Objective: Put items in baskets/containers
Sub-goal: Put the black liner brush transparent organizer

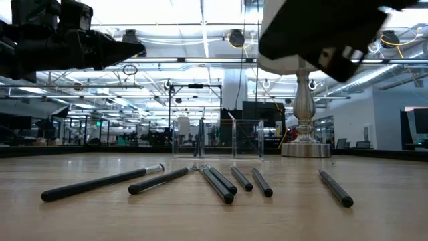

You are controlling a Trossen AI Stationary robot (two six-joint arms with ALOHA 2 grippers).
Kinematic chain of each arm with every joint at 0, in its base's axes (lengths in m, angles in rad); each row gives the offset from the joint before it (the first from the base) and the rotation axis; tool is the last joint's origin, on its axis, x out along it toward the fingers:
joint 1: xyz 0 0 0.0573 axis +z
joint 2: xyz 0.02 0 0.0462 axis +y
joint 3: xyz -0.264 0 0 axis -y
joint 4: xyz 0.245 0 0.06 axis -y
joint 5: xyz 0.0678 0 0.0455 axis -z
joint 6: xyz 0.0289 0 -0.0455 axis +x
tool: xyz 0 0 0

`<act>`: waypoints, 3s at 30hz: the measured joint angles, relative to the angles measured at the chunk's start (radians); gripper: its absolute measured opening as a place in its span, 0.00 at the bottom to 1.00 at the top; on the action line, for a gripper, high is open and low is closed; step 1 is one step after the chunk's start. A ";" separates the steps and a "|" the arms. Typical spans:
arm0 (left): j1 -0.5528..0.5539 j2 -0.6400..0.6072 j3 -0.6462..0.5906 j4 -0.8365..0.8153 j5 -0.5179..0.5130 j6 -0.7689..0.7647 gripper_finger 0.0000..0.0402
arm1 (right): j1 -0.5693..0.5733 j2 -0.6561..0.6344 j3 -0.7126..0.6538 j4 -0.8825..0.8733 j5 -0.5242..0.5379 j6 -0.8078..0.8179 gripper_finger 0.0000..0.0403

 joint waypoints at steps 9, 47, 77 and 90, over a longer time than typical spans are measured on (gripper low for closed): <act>0.000 0.000 0.000 0.000 -0.006 -0.020 0.08 | 0.012 0.152 0.107 -0.037 -0.128 0.040 0.00; 0.000 0.000 0.000 0.000 -0.007 -0.023 0.08 | 0.050 0.154 0.107 -0.511 -0.220 0.433 0.00; 0.000 0.000 0.000 0.001 -0.007 -0.020 0.08 | 0.054 0.155 0.105 -0.857 -0.176 0.637 0.00; 0.000 0.000 0.000 0.000 -0.007 -0.018 0.08 | 0.011 0.158 0.385 -0.847 0.045 0.326 0.00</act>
